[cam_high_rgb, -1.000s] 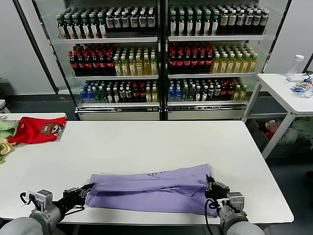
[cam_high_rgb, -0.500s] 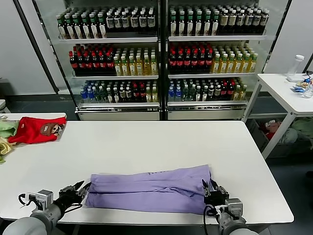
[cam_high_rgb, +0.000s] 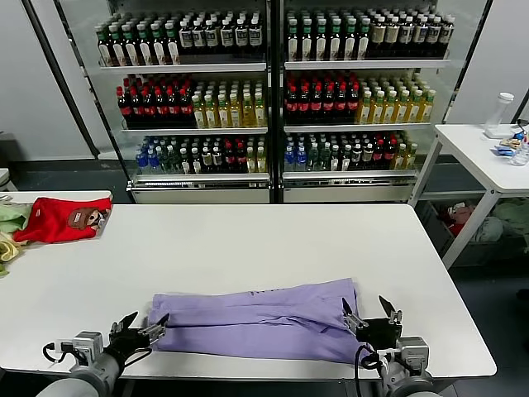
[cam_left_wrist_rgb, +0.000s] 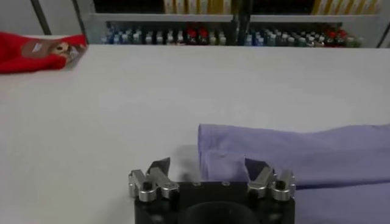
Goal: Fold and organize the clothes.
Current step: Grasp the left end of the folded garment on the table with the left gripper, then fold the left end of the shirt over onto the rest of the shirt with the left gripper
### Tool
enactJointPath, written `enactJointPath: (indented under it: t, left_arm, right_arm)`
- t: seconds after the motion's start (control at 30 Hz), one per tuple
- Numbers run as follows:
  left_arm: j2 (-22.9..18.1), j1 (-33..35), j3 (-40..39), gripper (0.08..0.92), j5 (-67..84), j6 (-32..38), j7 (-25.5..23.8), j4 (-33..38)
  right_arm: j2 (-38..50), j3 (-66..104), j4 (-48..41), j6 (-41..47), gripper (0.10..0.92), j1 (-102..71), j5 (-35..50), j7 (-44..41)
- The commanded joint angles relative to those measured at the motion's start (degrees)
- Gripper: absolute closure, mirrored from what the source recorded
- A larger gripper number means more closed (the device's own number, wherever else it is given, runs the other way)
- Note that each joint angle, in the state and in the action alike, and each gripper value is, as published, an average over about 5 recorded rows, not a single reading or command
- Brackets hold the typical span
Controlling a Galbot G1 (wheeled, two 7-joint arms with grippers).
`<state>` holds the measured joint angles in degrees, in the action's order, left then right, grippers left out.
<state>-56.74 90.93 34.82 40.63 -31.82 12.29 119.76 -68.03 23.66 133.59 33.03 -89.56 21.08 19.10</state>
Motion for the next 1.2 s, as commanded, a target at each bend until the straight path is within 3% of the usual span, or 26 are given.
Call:
enactJointPath:
  t: [0.03,0.83,1.0,1.2]
  left_arm:
    - [-3.54,0.01,-0.95,0.199,0.69,-0.11,3.90,-0.65]
    - [-6.78,-0.69,-1.59,0.862,-3.69,-0.12,3.58,0.13]
    - [-6.13,-0.26,4.22,0.888,-10.46,-0.58,3.51,3.70]
    - [-3.86,1.09,17.26,0.888,-15.63,-1.33,2.38,3.66]
  right_arm:
    - [-0.13,0.80,1.25,0.04,0.203,-0.58,-0.37,0.04]
    - [-0.69,-0.95,0.10,0.05,0.203,0.12,-1.64,0.31]
    - [-0.22,-0.95,0.20,0.06,0.203,0.59,-1.61,0.31]
    - [0.06,-1.39,-0.06,0.06,0.203,1.26,-1.54,0.28]
